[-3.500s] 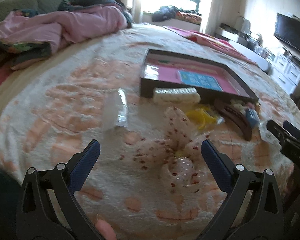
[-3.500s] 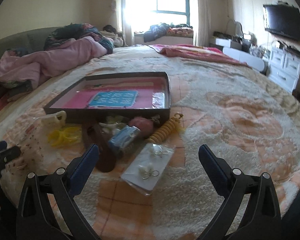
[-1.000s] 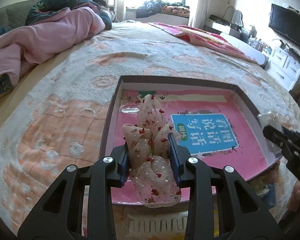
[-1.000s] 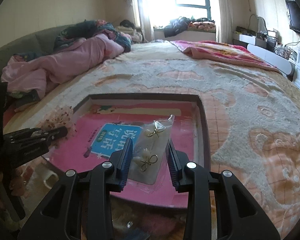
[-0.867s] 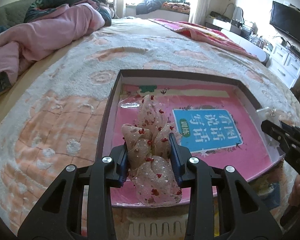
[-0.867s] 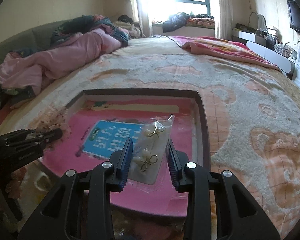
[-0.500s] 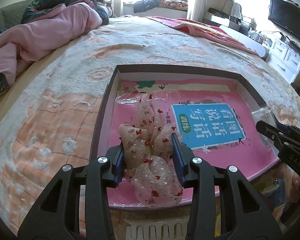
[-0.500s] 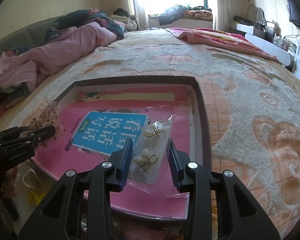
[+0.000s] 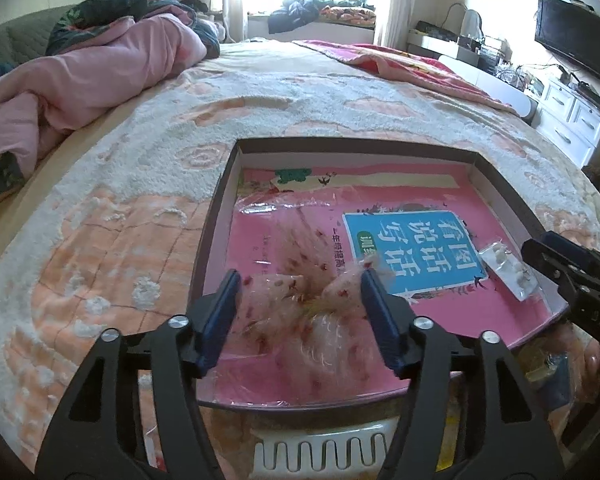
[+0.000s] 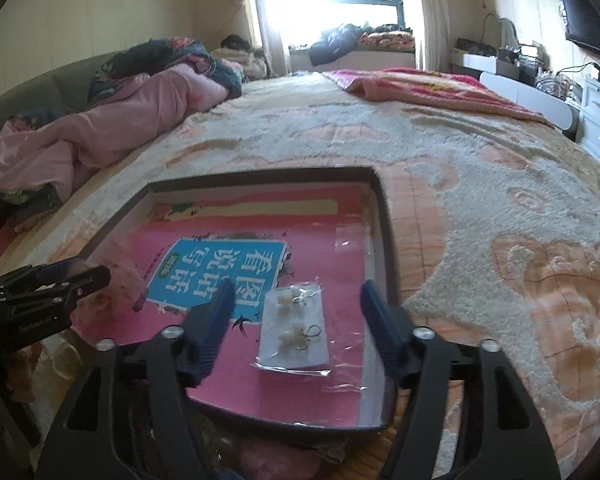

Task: Organize jewelry
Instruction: 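Open both tools to drop the scrunchie and earring bag in the tray, then withdraw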

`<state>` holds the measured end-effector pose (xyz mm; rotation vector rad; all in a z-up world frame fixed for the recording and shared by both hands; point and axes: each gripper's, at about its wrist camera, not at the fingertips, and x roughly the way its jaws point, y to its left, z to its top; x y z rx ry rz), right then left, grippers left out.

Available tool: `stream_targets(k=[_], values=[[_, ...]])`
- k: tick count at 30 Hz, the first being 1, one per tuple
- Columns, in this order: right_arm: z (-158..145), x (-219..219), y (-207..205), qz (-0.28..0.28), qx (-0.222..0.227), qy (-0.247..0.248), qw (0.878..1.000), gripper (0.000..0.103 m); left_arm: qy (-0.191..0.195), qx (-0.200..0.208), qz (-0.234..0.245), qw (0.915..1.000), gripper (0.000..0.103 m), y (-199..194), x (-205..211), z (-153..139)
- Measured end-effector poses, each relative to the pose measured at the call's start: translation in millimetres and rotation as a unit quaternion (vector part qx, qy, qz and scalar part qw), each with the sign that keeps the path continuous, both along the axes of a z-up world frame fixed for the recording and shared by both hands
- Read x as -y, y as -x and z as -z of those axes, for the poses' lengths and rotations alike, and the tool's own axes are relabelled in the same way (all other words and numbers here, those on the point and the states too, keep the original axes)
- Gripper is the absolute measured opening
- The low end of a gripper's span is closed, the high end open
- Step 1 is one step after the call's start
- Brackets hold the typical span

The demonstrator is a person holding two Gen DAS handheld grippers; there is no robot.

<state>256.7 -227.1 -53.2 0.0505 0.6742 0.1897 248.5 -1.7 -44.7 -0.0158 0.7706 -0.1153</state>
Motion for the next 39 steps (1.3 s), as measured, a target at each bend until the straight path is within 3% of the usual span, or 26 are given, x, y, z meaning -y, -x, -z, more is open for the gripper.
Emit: stream_targets(k=[7,10,13,27,39], values=[[-12.5,8.0,13.5,0.021,0.037,0.005,0.999,0.087,0.003,0.03,-0.006,0.9995,0.081,9.5,-2.0,-12.3],[-17.8,11.2,19.9,0.029,0.049,0.0,0.998,0.088,0.0,0.045,-0.012,0.9989,0.091,15.2,-2.1,-17.6],[-23.4,13.0,28.5,0.035,0.063,-0.002,0.997,0.093,0.002,0.06,-0.023,0.9979,0.091,21.5,-4.6,-25.0],[-47.7,19.2,78.6,0.033,0.107,-0.006,0.994,0.094,0.025,0.103,-0.065,0.9923,0.091,57.6,-33.4,-51.5],[-52.3,12.7,109.6,0.008,0.113,0.0,0.994,0.094,0.015,0.122,-0.059,0.9906,0.091,96.2,-35.5,-58.5]])
